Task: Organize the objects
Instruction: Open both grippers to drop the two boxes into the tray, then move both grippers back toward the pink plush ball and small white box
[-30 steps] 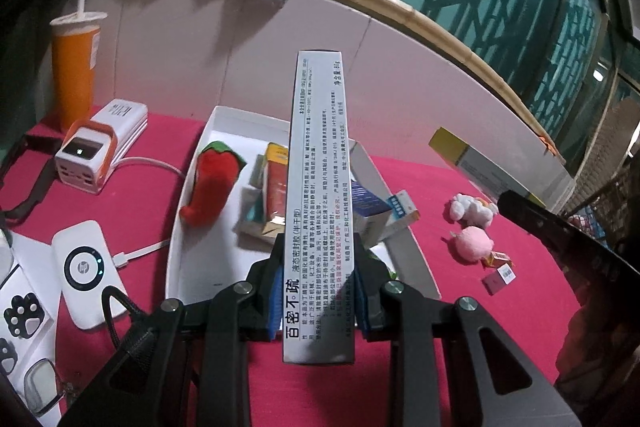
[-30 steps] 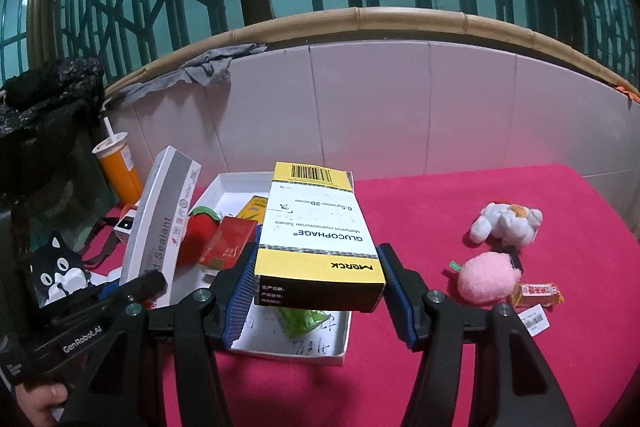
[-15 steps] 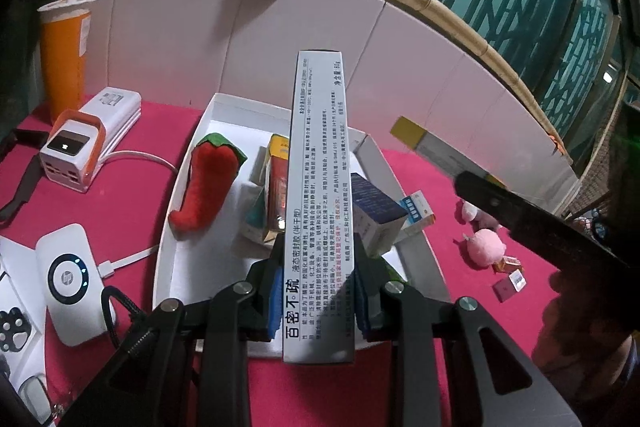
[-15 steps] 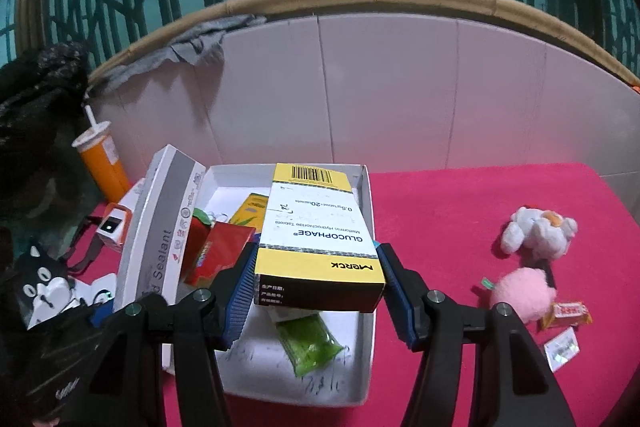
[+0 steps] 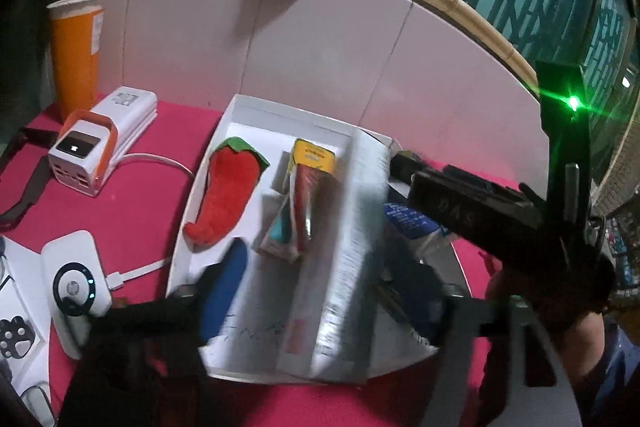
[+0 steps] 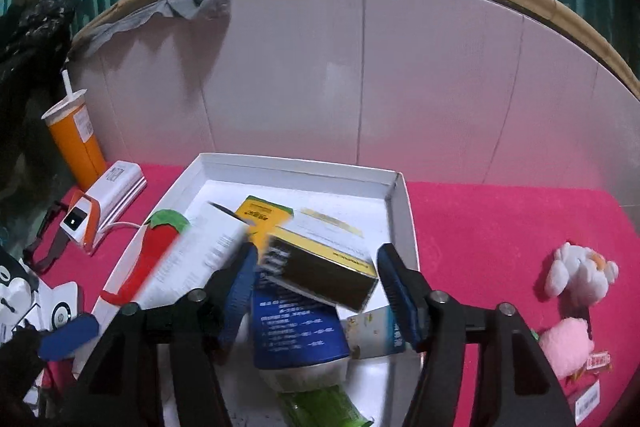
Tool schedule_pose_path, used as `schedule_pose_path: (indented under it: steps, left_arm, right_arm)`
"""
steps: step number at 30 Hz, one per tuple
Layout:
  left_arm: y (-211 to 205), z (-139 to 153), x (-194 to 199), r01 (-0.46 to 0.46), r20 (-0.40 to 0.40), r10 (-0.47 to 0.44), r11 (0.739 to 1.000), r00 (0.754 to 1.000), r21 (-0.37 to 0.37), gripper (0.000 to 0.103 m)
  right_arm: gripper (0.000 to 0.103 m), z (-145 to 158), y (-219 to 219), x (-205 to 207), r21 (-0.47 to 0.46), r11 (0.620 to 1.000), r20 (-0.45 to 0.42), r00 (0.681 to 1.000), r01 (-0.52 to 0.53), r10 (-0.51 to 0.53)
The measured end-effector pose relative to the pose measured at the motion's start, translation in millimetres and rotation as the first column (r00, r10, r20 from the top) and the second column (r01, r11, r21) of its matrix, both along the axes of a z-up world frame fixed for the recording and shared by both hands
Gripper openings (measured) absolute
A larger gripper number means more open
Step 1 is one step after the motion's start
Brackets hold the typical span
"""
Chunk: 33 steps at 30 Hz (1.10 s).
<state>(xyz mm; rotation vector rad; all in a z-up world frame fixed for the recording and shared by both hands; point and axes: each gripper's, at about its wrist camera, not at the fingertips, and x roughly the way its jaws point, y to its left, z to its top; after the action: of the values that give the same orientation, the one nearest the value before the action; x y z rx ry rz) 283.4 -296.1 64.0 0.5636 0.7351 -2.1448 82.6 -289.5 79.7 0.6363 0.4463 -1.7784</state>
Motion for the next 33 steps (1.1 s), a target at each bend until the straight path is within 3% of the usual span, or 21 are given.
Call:
schedule_pose_path:
  steps: [3, 8, 22, 27, 33]
  left_arm:
    - [1, 3, 6, -0.038, 0.001, 0.038, 0.999, 0.999, -0.008, 0.092]
    - [9, 14, 7, -0.058, -0.005, 0.058, 0.997, 0.998, -0.048, 0.1]
    - [56, 26, -43, 0.118, 0.074, -0.109, 0.985, 0.991, -0.124, 0.102]
    - [74, 24, -66, 0.192, 0.104, -0.18, 0.973, 0.978, -0.126, 0.102]
    - [93, 17, -101, 0.299, 0.155, -0.281, 0.947, 0.947, -0.114, 0.102]
  right_arm:
    - [0.087, 2, 18, -1, -0.033, 0.999, 0.042, 0.999, 0.002, -0.001]
    - [0.091, 12, 51, -5, -0.081, 0.996, 0.064, 0.998, 0.026, -0.021]
    - [0.094, 18, 140, -56, -0.115, 0.979, 0.145, 0.978, 0.166, -0.149]
    - [0.094, 3, 180, -99, -0.091, 0.957, 0.149, 0.954, 0.277, -0.262]
    - [0.094, -27, 230, -159, -0.007, 0.898, 0.151, 0.888, 0.44, -0.434]
